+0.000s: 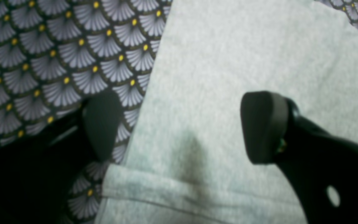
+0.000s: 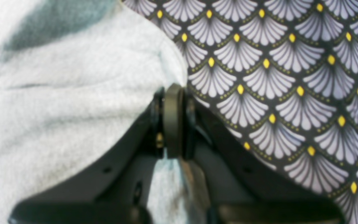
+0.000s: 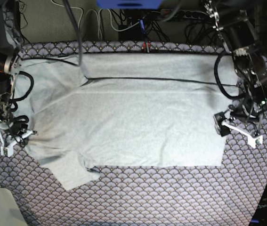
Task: Fold the T-shirt properly
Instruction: 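Grasp the shirt's side edges with both grippers near the middle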
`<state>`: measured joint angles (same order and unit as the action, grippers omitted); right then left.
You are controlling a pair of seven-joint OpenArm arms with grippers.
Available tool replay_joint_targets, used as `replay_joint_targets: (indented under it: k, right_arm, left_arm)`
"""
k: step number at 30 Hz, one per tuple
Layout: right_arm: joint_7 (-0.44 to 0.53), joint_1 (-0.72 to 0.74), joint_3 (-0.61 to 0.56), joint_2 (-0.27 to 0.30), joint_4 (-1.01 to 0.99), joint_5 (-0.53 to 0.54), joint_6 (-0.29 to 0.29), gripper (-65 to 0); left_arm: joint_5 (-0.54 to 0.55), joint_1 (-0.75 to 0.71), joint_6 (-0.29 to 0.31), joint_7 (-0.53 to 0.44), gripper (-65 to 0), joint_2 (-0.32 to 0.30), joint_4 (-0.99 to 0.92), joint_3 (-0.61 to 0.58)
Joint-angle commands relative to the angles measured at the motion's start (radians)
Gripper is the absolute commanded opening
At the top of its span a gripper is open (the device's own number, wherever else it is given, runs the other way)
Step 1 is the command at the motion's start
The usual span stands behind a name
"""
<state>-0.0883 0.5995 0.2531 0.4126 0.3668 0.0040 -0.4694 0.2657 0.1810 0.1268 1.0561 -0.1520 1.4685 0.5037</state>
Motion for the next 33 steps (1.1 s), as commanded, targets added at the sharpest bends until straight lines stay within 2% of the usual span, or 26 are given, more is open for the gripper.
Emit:
replay_joint_targets:
  k: [1,12,18,22,26,31,33]
  right_arm:
    - [0.005,0.021,0.002,0.016,0.013,0.001,0.004,-65.0]
    - [0.005,0.021,0.002,0.016,0.014,0.001,0.004,-65.0]
    - [0.005,0.021,0.002,0.016,0.014,0.001,0.004,-65.0]
    - [0.005,0.021,0.002,0.016,0.014,0.001,0.004,-65.0]
    - [0.005,0.021,0.002,0.015,0.014,0.001,0.004,-65.0]
    - [0.005,0.021,0.002,0.015,0.014,0.001,0.002,-65.0]
    - [0.005,0.021,0.002,0.015,0.014,0.001,0.002,-65.0]
  left_arm:
    - [0.005,0.045,0.001,-0.038,-5.3,-0.013,-0.015,-0.001]
    - [0.002,0.243,-0.002,-0.299,-5.3,-0.037,-0.383,-0.009]
    - [0.002,0.349,-0.003,-0.485,-5.3,-0.082,-0.608,-0.156]
    - [0.002,0.423,-0.005,-0.604,-5.3,-0.087,-0.793,-0.28]
    - [0.002,0.481,-0.005,-0.693,-5.3,-0.097,-0.949,-0.313]
    - [-0.007,0.487,-0.005,-0.767,-5.3,-0.099,-0.998,-0.317]
    - [-0.065,0.487,-0.005,-0.776,-5.3,-0.096,-1.001,-0.316]
